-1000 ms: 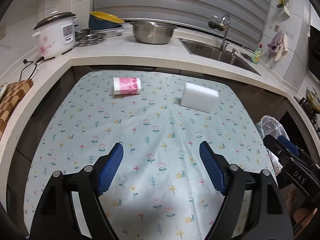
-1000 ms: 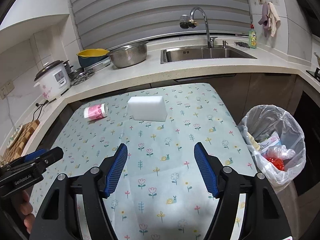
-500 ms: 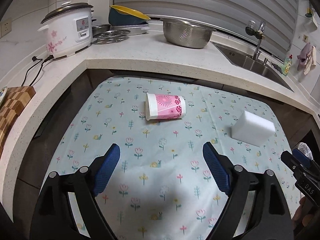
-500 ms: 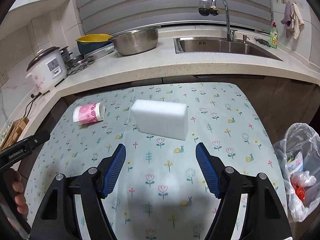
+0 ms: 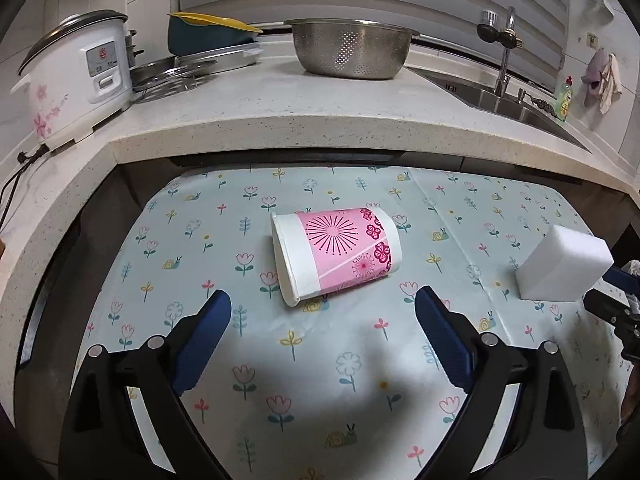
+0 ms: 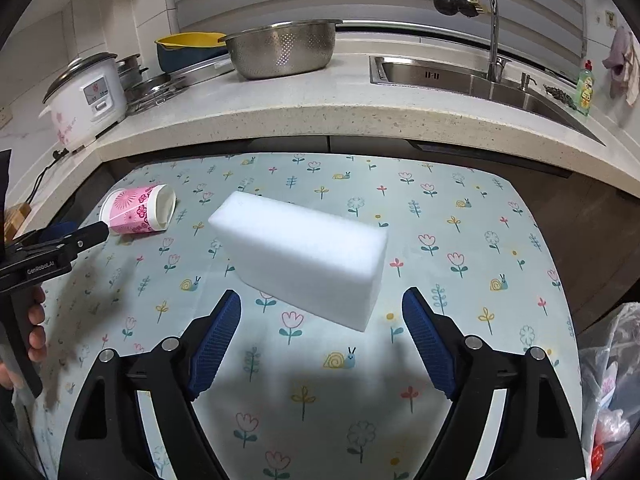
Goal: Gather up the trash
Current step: 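Grasp the pink paper cup with the left tool while the right grasps the white sponge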
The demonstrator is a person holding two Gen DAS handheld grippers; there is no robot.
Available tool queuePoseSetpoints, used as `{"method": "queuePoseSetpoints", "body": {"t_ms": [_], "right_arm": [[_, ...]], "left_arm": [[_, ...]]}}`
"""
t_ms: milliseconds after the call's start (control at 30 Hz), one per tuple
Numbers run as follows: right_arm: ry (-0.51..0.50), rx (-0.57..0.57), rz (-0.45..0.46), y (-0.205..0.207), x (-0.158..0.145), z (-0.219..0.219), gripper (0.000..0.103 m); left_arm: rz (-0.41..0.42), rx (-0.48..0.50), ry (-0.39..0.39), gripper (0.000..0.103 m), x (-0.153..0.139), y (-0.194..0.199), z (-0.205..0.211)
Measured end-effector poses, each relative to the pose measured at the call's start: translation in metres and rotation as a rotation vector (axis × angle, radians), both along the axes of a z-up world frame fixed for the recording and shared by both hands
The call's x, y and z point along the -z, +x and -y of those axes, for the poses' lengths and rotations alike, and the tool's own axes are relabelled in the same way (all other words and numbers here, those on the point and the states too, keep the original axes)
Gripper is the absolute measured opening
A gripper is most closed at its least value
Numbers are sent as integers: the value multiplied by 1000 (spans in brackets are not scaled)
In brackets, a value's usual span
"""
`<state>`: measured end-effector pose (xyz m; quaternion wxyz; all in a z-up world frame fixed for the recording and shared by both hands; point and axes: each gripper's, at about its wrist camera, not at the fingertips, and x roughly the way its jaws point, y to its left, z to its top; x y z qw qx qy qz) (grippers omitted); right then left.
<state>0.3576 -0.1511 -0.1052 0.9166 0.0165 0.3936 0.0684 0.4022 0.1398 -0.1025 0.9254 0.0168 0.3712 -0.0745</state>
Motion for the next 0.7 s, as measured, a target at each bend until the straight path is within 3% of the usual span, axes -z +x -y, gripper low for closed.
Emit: {"method": "queuePoseSetpoints", "body": {"t_ms": [300,567,600,667,700], "right_arm": [[-12,-41,-11,29,15,-3,83],[21,-76,-13,36,17,-7,82],[26,-78,-14,35,17,-7,80],[48,-85,-26,33,16,-7,64],[57,-85,-29,32,16,-6,61]], "left_arm": [[8,57,-42,85,13,27,1],[-53,142,-48,25,23,28,25],[-58,148,-49,20,23,26,27],[-60,153,-55,13,22,22,32],[-60,154,-58,9,21,21,34]]}}
